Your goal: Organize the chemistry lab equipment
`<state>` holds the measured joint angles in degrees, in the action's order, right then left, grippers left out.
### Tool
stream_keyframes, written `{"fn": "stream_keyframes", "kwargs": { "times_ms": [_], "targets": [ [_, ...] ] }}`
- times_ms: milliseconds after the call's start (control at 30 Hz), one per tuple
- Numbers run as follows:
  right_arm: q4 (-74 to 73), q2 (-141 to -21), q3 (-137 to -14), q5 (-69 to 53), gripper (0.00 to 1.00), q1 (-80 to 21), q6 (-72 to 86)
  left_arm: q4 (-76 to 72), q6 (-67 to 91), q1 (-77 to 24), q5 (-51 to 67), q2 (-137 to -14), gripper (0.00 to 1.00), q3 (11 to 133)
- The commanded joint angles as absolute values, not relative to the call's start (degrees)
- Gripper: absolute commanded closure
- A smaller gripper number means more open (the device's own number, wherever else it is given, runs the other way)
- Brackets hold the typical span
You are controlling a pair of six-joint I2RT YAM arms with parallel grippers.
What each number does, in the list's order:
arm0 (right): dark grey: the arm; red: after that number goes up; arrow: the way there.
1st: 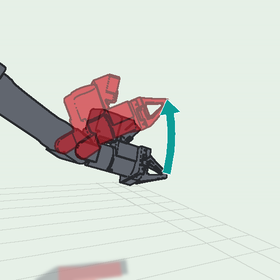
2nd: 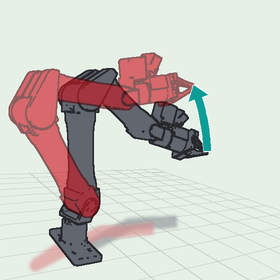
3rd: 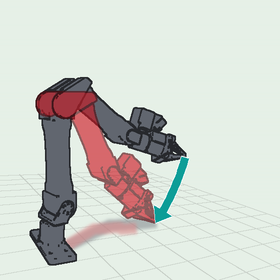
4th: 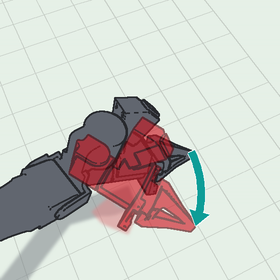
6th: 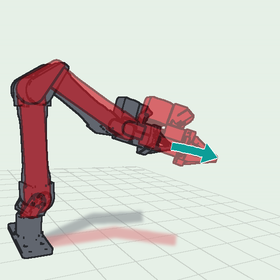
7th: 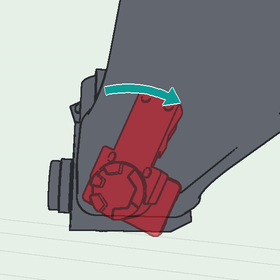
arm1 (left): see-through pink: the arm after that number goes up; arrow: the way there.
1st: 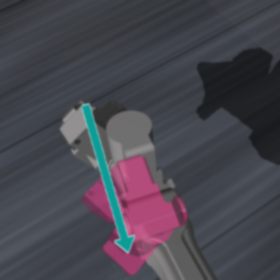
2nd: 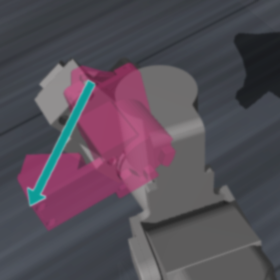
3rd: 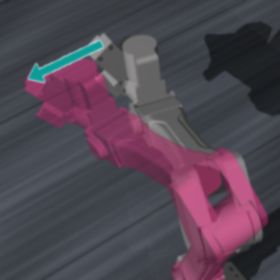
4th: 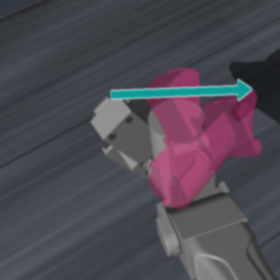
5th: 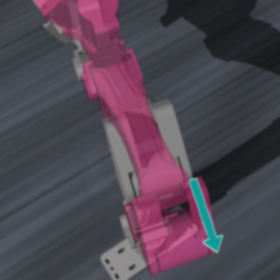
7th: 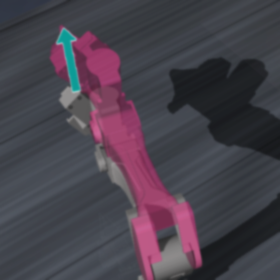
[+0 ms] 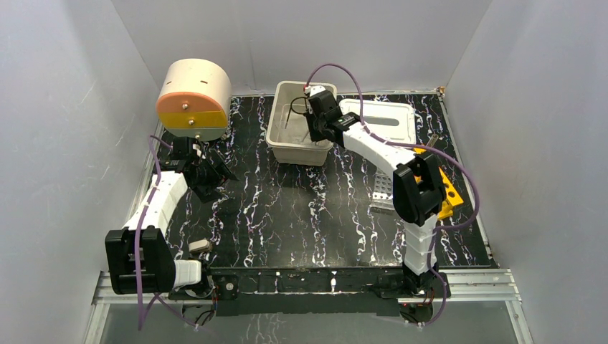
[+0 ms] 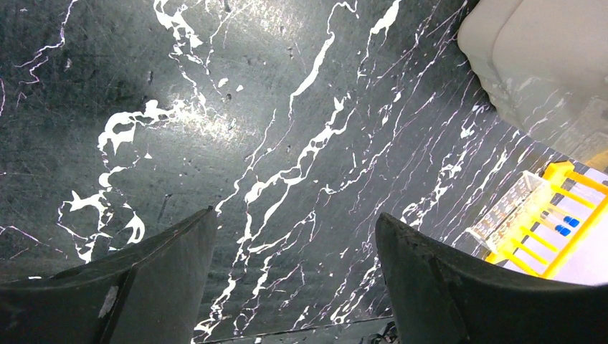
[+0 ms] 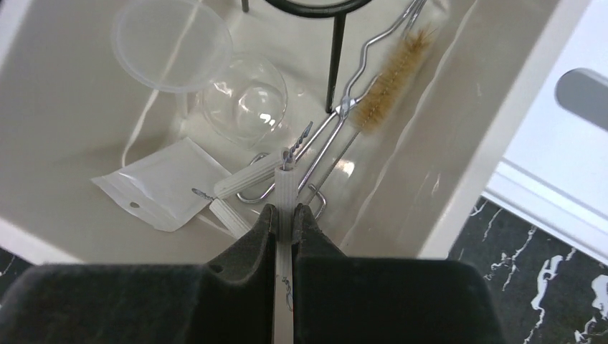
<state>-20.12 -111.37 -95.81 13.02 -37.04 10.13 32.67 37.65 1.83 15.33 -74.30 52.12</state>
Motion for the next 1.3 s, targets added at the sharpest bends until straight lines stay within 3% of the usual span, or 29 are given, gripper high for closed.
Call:
{"fn": "stream_keyframes", "kwargs": {
  "times_ms": [0,533,600,700,800,1067,1267],
  "targets": [
    [-21.2,-113.1,-100.7,7.4,1.00,-36.4,11.9,33.1,36.2,2.3,17.2,-73.9,0.21,51.7],
    [-23.8,-121.5,-108.2,9.6,0.89,-36.0,11.0,33.7,35.3,2.3,16.3,-73.2,0.21,52.1],
    [-24.0,-121.8,-108.7,9.9,0.82,-36.0,10.9,33.6,35.1,2.3,17.1,-73.4,0.21,52.1],
    [-25.6,-121.6,-110.7,9.4,0.62,-36.0,10.9,33.4,34.9,2.3,17.7,-73.7,0.21,52.3],
    [-28.2,-120.7,-114.0,9.4,0.53,-36.1,11.3,33.5,34.8,2.3,18.1,-73.9,0.21,52.5],
    [-29.8,-114.3,-116.6,8.9,0.43,-35.3,11.1,32.4,34.3,2.3,21.4,-73.6,0.21,53.2],
    [-28.4,-107.2,-113.1,10.1,0.42,-31.5,10.8,31.4,32.4,2.3,24.1,-71.5,0.19,54.1]
  ]
}}
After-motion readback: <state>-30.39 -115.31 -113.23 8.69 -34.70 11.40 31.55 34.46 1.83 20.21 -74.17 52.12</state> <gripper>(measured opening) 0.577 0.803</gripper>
